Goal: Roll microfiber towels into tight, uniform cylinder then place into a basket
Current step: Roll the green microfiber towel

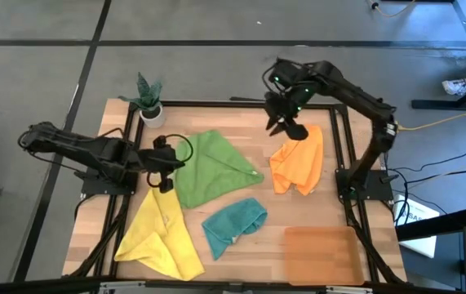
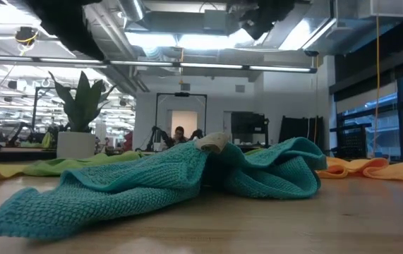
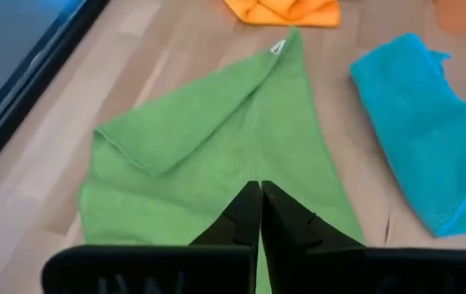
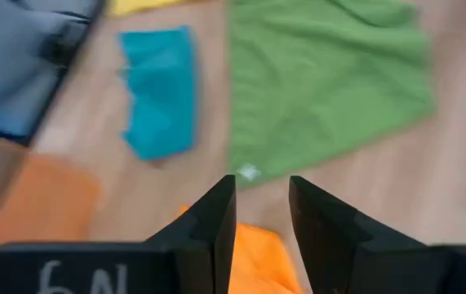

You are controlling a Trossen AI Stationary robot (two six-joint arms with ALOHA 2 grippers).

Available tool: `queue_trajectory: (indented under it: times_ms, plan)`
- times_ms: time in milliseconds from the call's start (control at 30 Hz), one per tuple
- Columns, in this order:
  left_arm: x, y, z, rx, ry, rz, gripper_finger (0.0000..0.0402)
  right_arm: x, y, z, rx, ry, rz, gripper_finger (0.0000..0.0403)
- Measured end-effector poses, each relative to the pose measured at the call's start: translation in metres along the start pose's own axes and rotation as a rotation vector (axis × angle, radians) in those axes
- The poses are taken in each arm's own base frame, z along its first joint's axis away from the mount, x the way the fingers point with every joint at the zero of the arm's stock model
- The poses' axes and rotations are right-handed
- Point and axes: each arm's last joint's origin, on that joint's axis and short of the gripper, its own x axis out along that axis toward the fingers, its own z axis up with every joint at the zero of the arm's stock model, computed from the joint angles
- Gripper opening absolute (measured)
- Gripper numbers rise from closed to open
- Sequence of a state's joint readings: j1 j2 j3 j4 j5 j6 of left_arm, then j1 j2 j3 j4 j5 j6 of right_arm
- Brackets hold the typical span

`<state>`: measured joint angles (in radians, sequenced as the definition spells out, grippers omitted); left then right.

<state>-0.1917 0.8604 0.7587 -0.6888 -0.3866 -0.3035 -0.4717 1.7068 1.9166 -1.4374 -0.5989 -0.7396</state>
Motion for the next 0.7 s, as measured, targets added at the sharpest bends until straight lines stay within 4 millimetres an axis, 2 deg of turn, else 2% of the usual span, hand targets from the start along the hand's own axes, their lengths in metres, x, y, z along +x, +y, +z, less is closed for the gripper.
queue_trajectory:
  times_ms: [100, 233, 433, 700]
  plan:
    - [0.004, -0.001, -0.002, 0.003, -0.011, -0.003, 0.0001, 0.010, 0.005, -0.018, -0.020, -0.040, -0.009, 0.0117]
    - [0.011, -0.005, -0.001, 0.023, -0.092, -0.029, 0.0003, 0.026, 0.009, -0.032, -0.083, -0.123, -0.118, 0.0117]
    - [0.026, -0.004, -0.012, 0.005, -0.127, -0.023, 0.0001, 0.059, 0.004, -0.038, -0.151, -0.175, -0.351, 0.0117]
    - [0.038, 0.001, -0.026, -0.065, -0.099, 0.002, 0.0003, 0.110, -0.014, -0.042, -0.246, -0.299, -0.450, 0.0117]
